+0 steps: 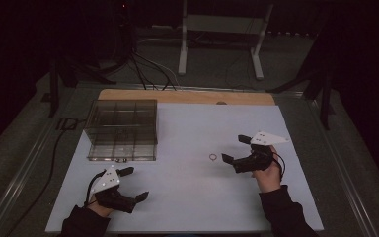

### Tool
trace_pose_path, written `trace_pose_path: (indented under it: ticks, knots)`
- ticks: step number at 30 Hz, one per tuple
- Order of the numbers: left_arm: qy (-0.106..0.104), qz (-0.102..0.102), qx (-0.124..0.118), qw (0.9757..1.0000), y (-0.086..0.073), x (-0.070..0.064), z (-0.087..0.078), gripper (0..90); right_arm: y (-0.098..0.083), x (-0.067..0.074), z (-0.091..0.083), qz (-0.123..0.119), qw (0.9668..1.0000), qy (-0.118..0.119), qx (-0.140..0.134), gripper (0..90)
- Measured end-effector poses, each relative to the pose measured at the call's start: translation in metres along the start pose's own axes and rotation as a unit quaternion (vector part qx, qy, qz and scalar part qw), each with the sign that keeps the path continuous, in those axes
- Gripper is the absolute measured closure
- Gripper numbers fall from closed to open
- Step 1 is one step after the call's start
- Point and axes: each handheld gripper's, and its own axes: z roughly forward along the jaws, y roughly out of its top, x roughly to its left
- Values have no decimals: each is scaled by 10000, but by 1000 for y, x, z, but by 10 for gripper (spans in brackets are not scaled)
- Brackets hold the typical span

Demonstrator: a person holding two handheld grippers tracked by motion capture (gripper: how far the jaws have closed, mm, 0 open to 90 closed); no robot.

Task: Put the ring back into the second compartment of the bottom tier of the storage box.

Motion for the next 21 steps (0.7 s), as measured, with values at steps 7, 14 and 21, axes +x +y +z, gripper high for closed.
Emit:
trace_pose_path:
  ticks: [7,14,21]
  knots:
    - [7,-3,17,10000,-1,1,0,5,-3,-8,13,120,9997,-55,183,20]
    - [5,24,50,10000,-1,0,0,6,-6,-13,22,196,9992,-78,327,21]
    - [3,-1,9,10000,0,1,-1,6,-11,-16,34,175,9992,-65,355,21]
